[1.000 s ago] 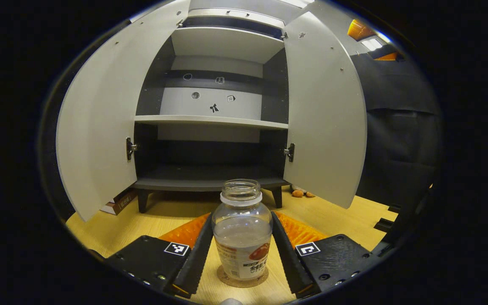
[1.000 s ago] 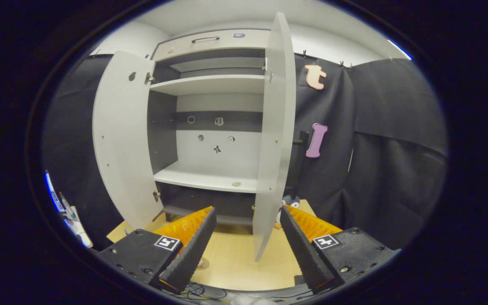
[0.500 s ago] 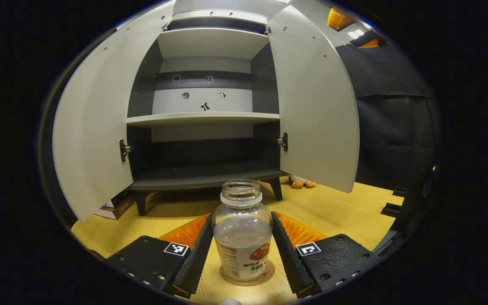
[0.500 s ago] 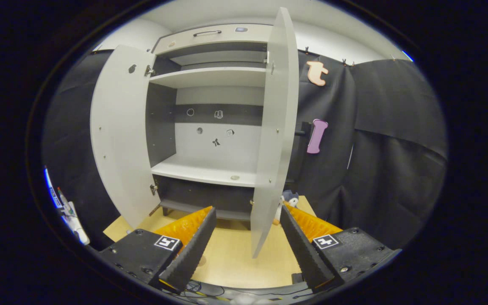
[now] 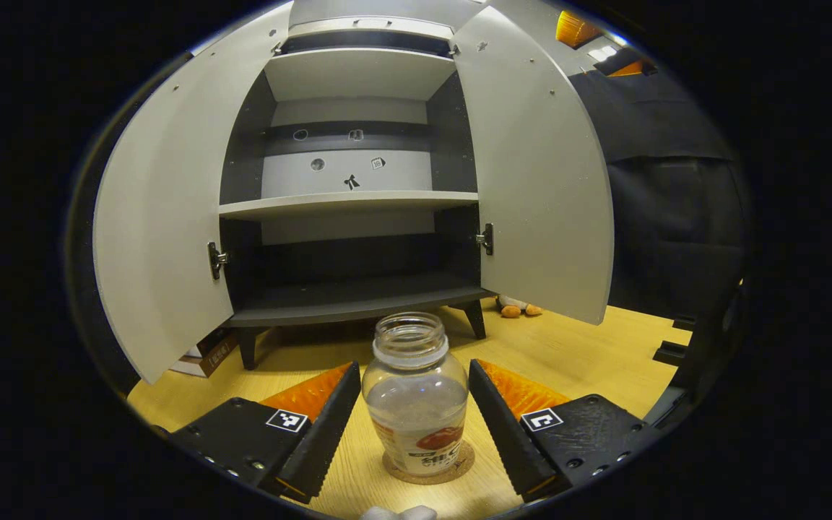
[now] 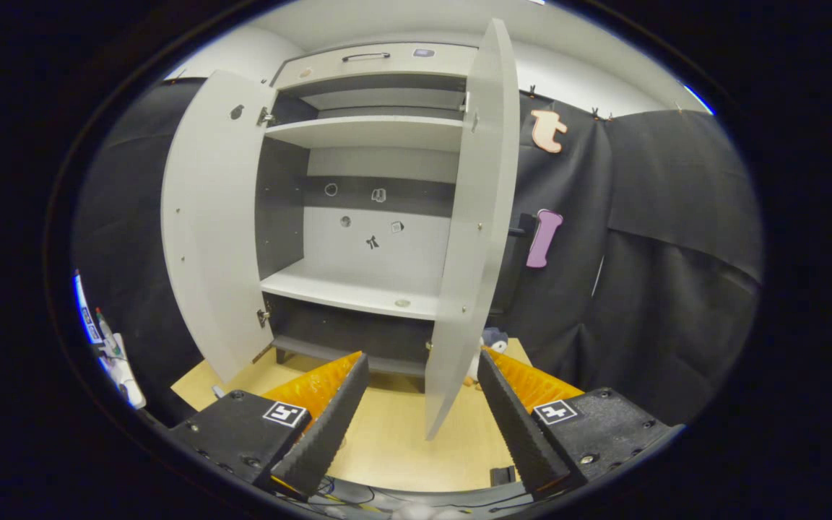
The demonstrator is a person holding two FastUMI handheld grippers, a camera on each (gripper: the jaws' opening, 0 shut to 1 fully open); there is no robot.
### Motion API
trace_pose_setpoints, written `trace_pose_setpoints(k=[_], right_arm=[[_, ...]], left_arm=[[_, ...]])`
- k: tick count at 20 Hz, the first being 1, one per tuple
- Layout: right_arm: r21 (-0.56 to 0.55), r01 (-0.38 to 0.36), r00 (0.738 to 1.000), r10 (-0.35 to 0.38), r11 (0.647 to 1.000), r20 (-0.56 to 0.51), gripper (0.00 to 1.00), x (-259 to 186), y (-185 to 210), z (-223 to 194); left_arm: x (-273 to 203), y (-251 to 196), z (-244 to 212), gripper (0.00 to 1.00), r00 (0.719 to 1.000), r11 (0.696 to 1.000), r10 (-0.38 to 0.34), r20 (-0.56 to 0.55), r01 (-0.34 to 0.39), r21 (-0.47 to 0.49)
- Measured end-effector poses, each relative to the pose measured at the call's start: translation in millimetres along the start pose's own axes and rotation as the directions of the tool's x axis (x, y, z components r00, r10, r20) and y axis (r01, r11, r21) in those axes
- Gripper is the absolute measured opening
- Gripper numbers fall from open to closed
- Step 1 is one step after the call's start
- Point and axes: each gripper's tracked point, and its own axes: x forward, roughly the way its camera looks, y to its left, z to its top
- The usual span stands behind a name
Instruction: Grasp the bottle in the cabinet with the left hand and place it on the coaster, then close the right door with the right hand and the left door with the left hand.
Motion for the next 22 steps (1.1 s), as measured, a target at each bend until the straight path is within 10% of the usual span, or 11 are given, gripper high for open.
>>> trace_pose_setpoints(k=[22], right_arm=[[0.066,-0.057,0.979,0.042,0.996,0.199,0.96,-21.9,26.0,33.7]], left_arm=[[-68.5,52.2,196.0,0.96,0.988,0.995,0.101,0.12,-0.103,0.01]])
